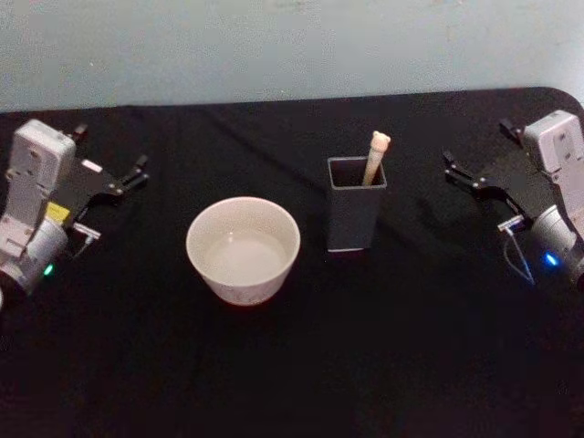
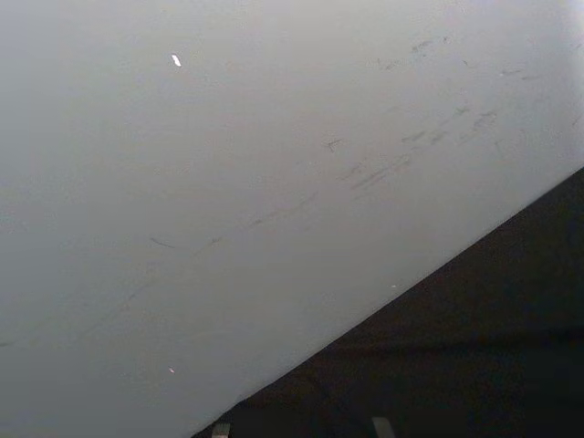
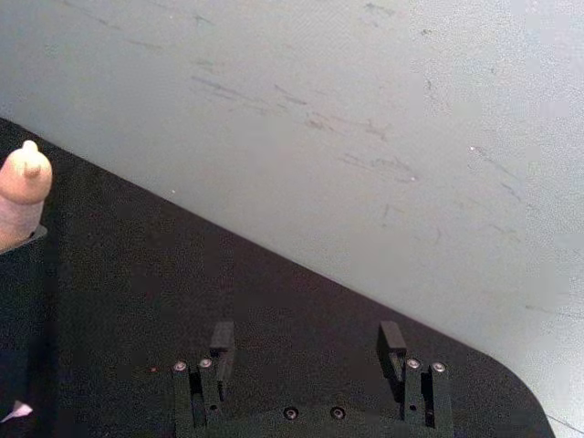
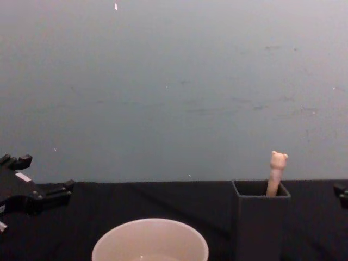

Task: Pick up the stirring spoon with one hand, stir inside the cup, then place it back in its original position.

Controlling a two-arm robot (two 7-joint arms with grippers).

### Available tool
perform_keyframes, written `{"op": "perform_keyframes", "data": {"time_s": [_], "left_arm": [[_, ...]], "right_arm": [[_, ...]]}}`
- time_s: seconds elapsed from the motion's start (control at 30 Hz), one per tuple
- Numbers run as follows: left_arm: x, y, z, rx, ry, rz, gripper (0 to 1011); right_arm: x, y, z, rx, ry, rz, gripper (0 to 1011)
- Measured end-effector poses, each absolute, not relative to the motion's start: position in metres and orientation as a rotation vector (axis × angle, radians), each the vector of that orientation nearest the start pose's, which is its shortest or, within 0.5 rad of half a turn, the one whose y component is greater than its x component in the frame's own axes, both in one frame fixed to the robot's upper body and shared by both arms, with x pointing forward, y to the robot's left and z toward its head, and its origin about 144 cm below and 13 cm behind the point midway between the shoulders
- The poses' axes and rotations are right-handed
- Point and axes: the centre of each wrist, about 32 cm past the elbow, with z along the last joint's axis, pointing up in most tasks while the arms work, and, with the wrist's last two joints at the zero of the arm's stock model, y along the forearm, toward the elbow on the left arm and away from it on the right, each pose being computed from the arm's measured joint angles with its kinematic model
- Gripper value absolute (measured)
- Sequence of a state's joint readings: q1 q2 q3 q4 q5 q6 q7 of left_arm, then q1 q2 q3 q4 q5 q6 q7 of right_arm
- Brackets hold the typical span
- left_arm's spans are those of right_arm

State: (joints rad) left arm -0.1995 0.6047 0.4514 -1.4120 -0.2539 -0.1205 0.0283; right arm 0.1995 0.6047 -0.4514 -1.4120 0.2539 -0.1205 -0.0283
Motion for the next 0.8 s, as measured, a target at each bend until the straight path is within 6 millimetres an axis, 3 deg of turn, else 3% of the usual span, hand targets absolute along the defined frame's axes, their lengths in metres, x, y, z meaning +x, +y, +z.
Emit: {"op": "perform_keyframes", "data": {"time_s": [0.8], "left_arm": [[0.4886,0.3097,1.1398,0.304,-0.285,1.248,1001]], "right_arm": [[0.4886,-0.3097,1.1398,-0.305,-0.285,-1.248,1000]]}}
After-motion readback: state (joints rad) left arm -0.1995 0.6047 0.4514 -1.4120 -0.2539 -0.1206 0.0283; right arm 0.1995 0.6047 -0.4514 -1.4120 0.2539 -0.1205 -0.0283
